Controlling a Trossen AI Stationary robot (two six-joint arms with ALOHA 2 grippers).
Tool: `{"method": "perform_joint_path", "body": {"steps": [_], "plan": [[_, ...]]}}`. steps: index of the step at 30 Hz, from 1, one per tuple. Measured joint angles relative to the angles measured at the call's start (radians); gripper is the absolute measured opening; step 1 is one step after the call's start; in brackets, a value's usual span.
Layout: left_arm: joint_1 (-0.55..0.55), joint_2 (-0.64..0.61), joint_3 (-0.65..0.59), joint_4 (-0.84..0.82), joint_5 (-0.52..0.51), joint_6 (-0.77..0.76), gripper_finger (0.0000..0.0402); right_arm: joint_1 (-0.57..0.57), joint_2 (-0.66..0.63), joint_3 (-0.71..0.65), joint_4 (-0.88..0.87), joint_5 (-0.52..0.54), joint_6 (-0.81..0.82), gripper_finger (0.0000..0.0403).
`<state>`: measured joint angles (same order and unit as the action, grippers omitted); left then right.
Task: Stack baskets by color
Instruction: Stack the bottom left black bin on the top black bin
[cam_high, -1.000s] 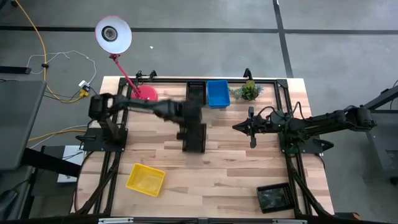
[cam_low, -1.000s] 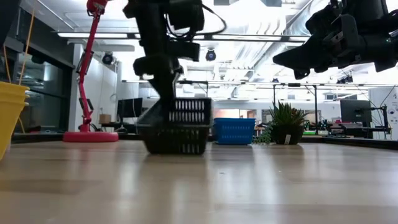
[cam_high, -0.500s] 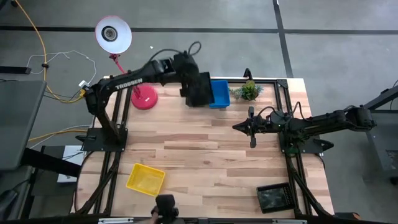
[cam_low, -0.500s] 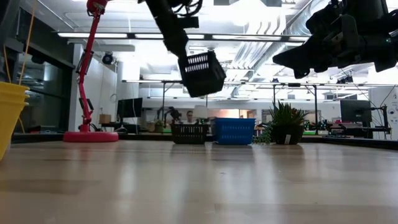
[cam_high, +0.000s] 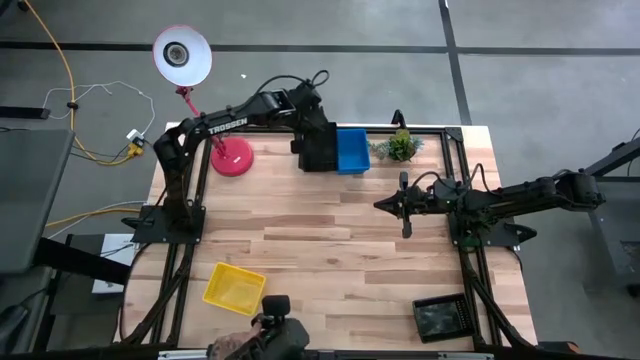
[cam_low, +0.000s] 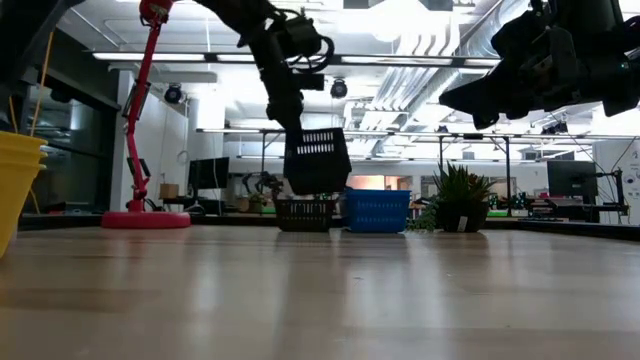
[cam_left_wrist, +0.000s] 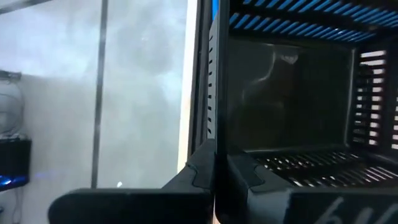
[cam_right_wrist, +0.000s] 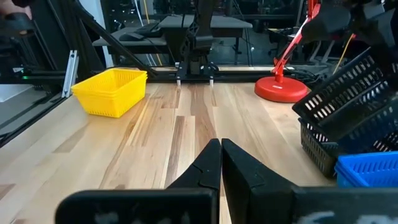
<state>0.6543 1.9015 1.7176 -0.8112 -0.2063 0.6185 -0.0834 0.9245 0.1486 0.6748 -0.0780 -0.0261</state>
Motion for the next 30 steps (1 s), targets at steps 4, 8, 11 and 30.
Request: {"method": "perform_joint_path", "body": {"steps": [4,8,11,30], "plan": [[0.022,0.000,0.000,0.000,0.063,0.014,0.0000,0.000,0.000,0.000,-0.006,0.000,0.000,0.0000],[0.037,0.000,0.000,0.000,0.092,0.024,0.0000,0.000,0.000,0.000,-0.009,0.000,0.000,0.0000],[0.041,0.002,0.000,0.000,0.092,0.030,0.0000,0.000,0.000,0.000,-0.013,0.000,0.003,0.0000],[0.060,0.106,0.001,0.014,0.112,0.108,0.0000,0.000,0.000,0.000,-0.029,0.000,0.028,0.0000]]}}
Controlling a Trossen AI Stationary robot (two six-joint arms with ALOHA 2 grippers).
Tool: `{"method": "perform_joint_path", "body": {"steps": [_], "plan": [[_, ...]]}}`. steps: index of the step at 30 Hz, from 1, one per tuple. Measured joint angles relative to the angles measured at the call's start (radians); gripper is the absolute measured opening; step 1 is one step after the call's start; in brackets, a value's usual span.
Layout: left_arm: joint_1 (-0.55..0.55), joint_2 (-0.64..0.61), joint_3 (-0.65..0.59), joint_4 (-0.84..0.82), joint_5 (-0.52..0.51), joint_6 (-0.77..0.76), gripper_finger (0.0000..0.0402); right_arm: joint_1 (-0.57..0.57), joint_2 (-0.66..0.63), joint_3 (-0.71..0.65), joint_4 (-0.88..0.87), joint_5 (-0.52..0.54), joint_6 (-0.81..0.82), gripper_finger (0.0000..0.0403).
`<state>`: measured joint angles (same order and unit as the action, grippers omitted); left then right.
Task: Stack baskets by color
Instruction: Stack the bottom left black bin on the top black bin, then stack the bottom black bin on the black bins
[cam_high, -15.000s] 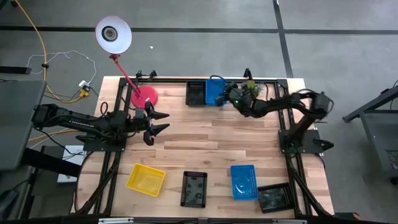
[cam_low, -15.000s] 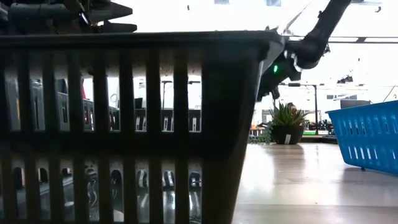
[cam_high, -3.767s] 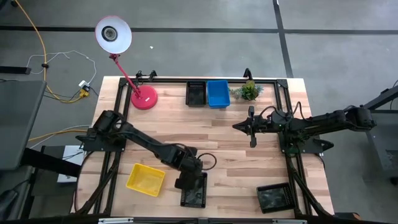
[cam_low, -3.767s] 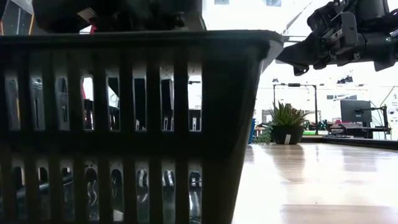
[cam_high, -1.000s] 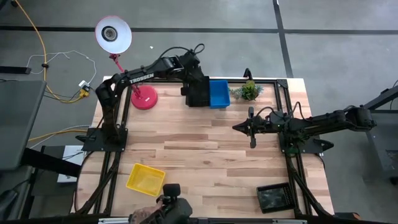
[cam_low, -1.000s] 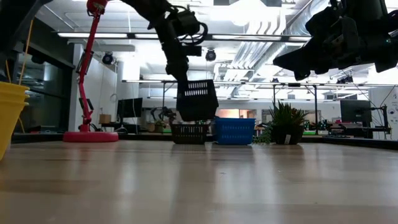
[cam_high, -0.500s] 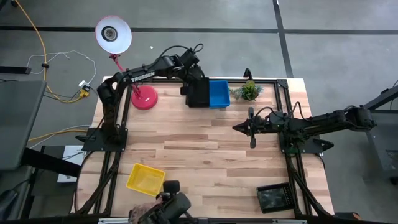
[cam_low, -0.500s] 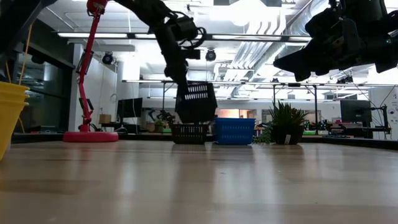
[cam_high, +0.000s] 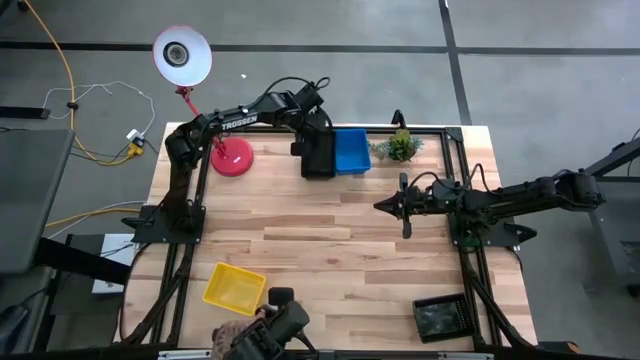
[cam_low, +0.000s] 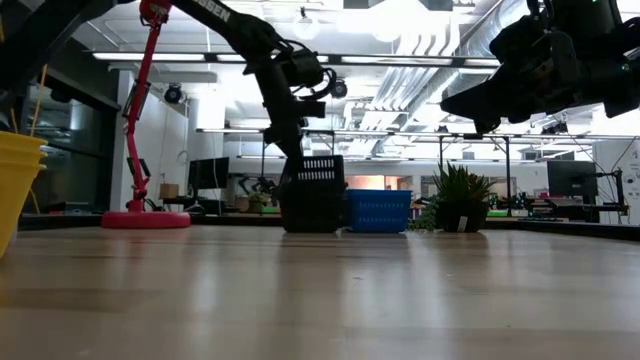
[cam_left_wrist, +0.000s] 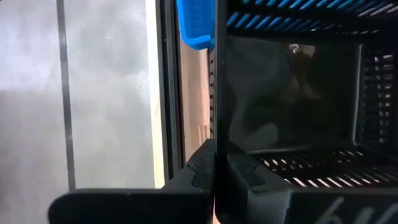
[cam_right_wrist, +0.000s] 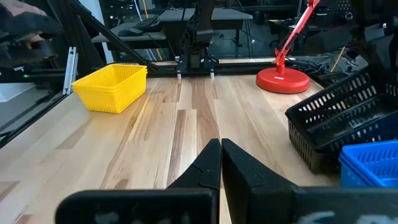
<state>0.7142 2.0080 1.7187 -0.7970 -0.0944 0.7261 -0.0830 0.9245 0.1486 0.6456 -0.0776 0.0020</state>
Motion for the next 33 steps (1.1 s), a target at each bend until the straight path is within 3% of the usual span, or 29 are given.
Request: {"method": "perform_joint_path", "body": {"steps": [5,21,26,33], "plan": [[0.013,0.006,0.000,-0.001,0.057,0.008,0.0000,0.000,0.000,0.000,-0.001,0.000,-0.001,0.0000],[0.007,0.006,0.000,0.000,0.023,-0.016,0.0003,0.000,0.000,0.000,-0.014,0.048,-0.001,0.0000],[0.007,0.006,0.000,0.001,0.017,-0.045,0.0038,0.000,0.000,0.000,-0.014,0.048,-0.001,0.0000],[0.005,0.004,0.000,0.001,0.006,-0.085,0.0124,0.000,0.000,0.000,-0.014,0.048,-0.003,0.0000]]}}
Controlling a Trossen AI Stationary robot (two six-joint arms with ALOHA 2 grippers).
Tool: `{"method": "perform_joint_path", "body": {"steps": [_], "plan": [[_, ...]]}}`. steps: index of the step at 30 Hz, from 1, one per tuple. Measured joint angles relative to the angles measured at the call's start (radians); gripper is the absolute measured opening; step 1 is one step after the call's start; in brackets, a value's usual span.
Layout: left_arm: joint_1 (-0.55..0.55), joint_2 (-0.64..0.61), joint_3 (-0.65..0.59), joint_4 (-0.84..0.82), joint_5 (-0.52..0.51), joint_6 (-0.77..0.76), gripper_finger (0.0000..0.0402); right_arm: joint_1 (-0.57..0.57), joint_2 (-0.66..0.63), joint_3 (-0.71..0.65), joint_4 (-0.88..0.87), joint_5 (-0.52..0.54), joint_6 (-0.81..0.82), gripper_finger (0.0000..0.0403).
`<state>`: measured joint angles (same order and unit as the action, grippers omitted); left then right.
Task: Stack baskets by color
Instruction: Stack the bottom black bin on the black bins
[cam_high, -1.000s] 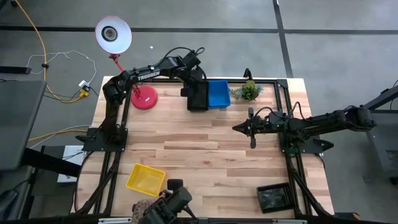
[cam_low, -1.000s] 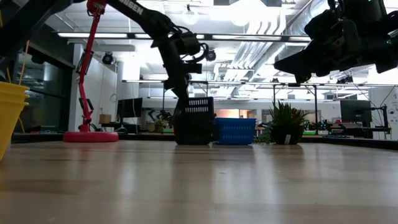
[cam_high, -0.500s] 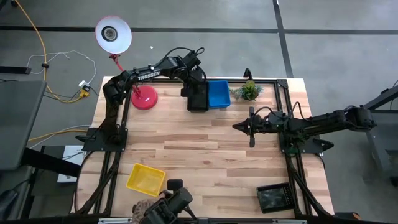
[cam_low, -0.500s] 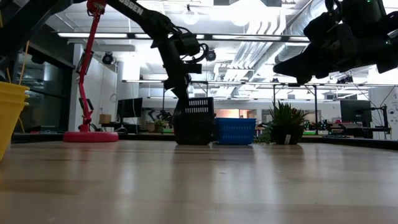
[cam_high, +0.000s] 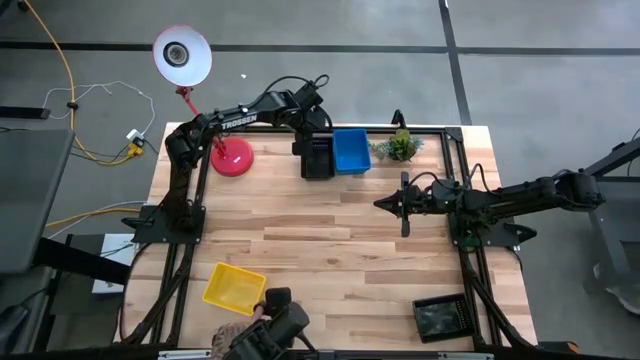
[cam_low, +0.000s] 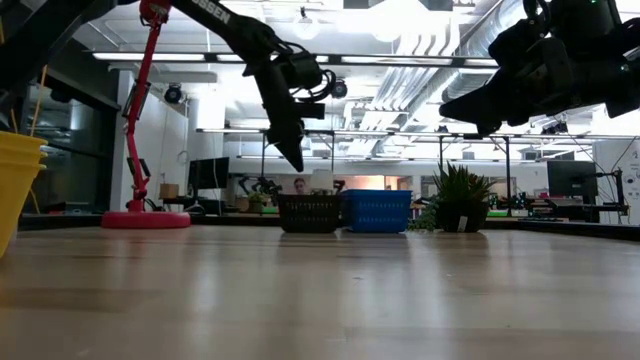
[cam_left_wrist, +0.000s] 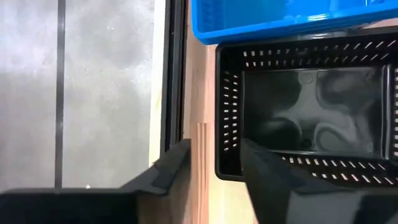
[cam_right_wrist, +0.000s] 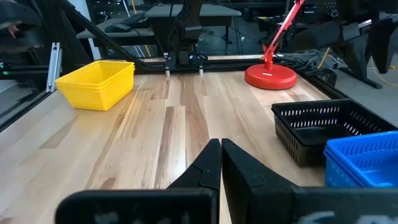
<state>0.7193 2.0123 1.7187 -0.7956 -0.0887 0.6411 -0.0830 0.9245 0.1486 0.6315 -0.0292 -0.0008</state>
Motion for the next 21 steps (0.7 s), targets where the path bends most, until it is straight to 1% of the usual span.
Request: {"method": "perform_joint_path", "body": {"steps": [3,6,11,13,17,21], "plan": [[-0.007,-0.003,0.007,-0.004,-0.006,-0.005,0.0157,0.000,0.000,0.000,0.000,0.000,-0.011,0.0000],[-0.008,-0.003,0.055,-0.037,-0.005,-0.050,0.0179,0.000,0.000,0.000,0.000,0.000,-0.025,0.0000],[-0.012,-0.007,0.131,-0.048,0.006,-0.199,0.0188,-0.001,0.000,0.000,0.002,0.000,-0.035,0.0000],[-0.015,-0.028,0.141,-0.035,0.017,-0.262,0.0188,-0.001,0.000,0.000,0.009,0.000,-0.045,0.0000],[-0.036,-0.075,0.142,-0.014,0.095,-0.361,0.0188,-0.001,0.000,0.000,0.024,0.000,-0.052,0.0000],[-0.059,-0.125,0.131,0.022,0.240,-0.441,0.0188,-0.001,0.000,0.000,0.024,0.000,-0.052,0.0000]]}}
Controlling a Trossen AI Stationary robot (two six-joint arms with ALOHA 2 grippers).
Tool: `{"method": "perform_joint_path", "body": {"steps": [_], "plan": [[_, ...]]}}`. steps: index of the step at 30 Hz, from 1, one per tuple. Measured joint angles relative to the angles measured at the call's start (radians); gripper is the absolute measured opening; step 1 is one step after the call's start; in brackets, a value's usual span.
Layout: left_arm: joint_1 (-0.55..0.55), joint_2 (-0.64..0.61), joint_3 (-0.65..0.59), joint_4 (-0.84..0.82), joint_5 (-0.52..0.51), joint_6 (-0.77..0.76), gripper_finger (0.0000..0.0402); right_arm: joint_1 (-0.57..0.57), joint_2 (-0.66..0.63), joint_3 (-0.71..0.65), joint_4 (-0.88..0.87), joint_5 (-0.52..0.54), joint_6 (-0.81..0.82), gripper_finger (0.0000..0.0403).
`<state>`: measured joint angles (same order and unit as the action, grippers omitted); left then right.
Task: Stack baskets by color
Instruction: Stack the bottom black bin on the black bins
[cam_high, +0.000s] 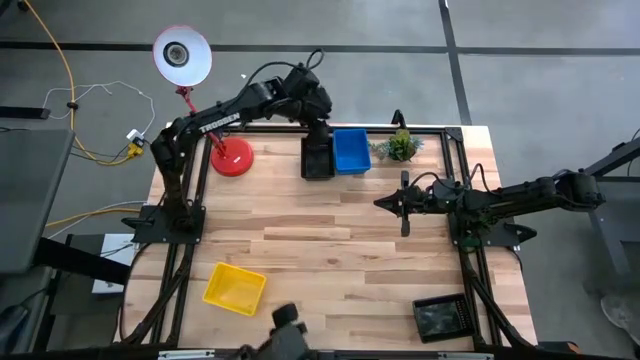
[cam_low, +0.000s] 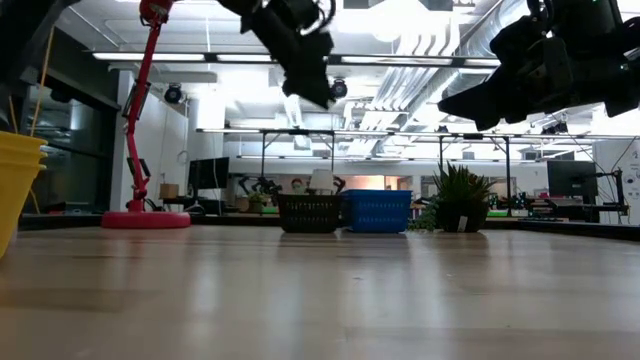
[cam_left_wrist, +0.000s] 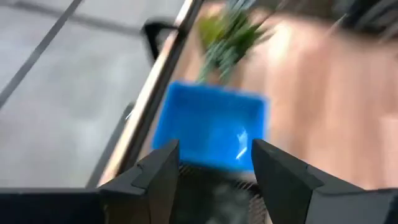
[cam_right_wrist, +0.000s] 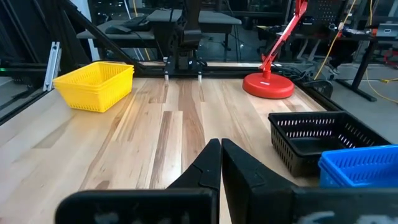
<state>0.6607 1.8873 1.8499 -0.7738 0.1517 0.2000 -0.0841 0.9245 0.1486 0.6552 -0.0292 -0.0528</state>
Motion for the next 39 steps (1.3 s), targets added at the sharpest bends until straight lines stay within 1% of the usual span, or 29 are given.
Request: {"method": "perform_joint_path", "body": {"steps": [2,5,7,11,14,19,22,24,26,29,32,34,37,39], "plan": [[-0.020,-0.037,-0.052,0.083,0.053,-0.034,0.0186,0.000,0.000,0.000,0.000,0.000,0.000,0.0000],[-0.067,-0.114,-0.184,0.238,0.069,-0.061,0.0179,0.000,0.000,0.000,0.002,0.000,0.001,0.0000],[-0.103,-0.177,-0.302,0.364,0.075,-0.068,0.0175,0.000,0.000,0.000,0.005,-0.006,0.011,0.0000],[-0.190,-0.309,-0.578,0.628,0.077,-0.095,0.0173,0.000,0.000,0.000,0.007,-0.017,0.043,0.0000],[-0.262,-0.406,-0.780,0.823,0.075,-0.131,0.0173,0.000,0.000,0.000,0.007,-0.025,0.049,0.0000],[-0.381,-0.543,-1.079,1.182,0.057,-0.174,0.0173,0.000,0.000,0.000,0.033,-0.033,0.053,0.0000],[-0.440,-0.598,-1.228,1.410,0.021,-0.189,0.0173,0.000,0.000,0.000,0.068,-0.061,0.048,0.0000],[-0.467,-0.625,-1.302,1.509,-0.017,-0.195,0.0173,0.000,0.000,0.000,0.103,-0.105,0.046,0.0000],[-0.481,-0.657,-1.355,1.541,-0.040,-0.206,0.0172,0.000,0.000,0.000,0.144,-0.155,0.027,0.0000],[-0.485,-0.699,-1.390,1.537,-0.044,-0.208,0.0173,0.008,0.000,0.000,0.231,-0.207,0.014,0.0000],[-0.485,-0.735,-1.392,1.465,-0.043,-0.210,0.0174,0.038,0.000,0.000,0.327,-0.212,0.011,0.0000],[-0.485,-0.748,-1.392,1.446,-0.042,-0.212,0.0174,0.065,0.000,0.003,0.380,-0.215,0.011,0.0000],[-0.485,-0.760,-1.392,1.425,-0.040,-0.223,0.0174,0.117,-0.001,0.055,0.352,-0.215,0.056,0.0008],[-0.485,-0.763,-1.392,1.420,-0.036,-0.224,0.0174,0.162,-0.001,0.116,0.224,-0.197,0.081,0.0027]]}}
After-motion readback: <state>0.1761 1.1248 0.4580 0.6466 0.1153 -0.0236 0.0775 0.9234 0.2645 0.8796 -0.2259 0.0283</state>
